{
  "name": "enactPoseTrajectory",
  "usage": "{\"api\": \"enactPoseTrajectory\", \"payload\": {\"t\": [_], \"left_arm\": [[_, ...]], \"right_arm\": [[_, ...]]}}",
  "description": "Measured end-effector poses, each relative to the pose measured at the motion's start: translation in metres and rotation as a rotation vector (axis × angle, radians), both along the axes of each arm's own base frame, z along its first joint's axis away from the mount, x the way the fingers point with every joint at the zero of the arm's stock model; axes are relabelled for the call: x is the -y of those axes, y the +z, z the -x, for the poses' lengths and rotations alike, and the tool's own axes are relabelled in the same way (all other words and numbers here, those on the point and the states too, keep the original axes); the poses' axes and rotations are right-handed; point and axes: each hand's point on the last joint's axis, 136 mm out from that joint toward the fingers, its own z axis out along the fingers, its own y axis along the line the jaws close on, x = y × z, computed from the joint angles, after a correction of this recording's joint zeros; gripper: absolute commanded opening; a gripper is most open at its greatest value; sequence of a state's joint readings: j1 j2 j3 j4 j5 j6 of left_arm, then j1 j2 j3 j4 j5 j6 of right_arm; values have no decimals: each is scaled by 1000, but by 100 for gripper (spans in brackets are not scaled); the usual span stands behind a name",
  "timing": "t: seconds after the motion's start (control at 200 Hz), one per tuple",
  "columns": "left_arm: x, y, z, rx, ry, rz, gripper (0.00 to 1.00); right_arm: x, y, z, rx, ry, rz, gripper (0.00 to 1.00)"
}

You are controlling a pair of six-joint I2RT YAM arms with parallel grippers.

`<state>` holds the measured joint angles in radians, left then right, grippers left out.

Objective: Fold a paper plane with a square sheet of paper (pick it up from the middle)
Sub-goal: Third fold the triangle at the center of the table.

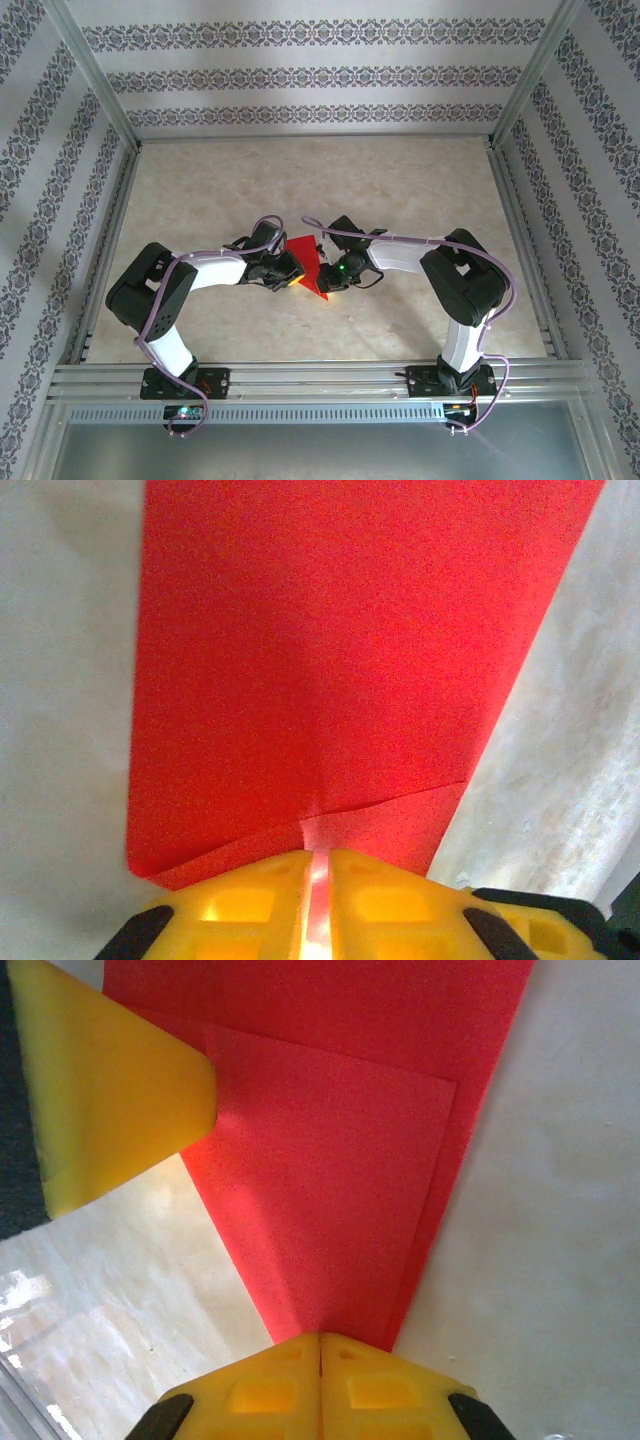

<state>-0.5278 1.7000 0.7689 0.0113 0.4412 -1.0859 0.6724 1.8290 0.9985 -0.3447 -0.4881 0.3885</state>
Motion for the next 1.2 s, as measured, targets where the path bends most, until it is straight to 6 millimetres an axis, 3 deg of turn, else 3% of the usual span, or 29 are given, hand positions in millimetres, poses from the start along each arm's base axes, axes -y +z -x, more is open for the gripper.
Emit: {"api": "enactPoseTrajectory", "payload": {"t": [0.29,0.465,0.695,0.824,0.959,1.079,1.199], "left_arm": [[-12,1,-6,96,-115,28,20],[-57,2,-28,133,-47,-9,20],[-98,14,-46,170,12,-122,22],[-94,49,-50,259,22,-95,23],[-74,85,-48,351,5,-44,24],[-56,88,-40,365,-13,-6,24],[-42,79,-30,338,-28,14,24]], "right_arm": [[-2,-1,-7,30,-2,16,8],[-2,-1,-8,31,-6,18,8],[-3,0,-9,15,-36,18,8],[-3,1,-13,3,-86,29,9],[0,2,-27,25,-176,47,9],[0,8,-47,53,-268,22,11],[-7,29,-67,109,-323,-63,16]]}}
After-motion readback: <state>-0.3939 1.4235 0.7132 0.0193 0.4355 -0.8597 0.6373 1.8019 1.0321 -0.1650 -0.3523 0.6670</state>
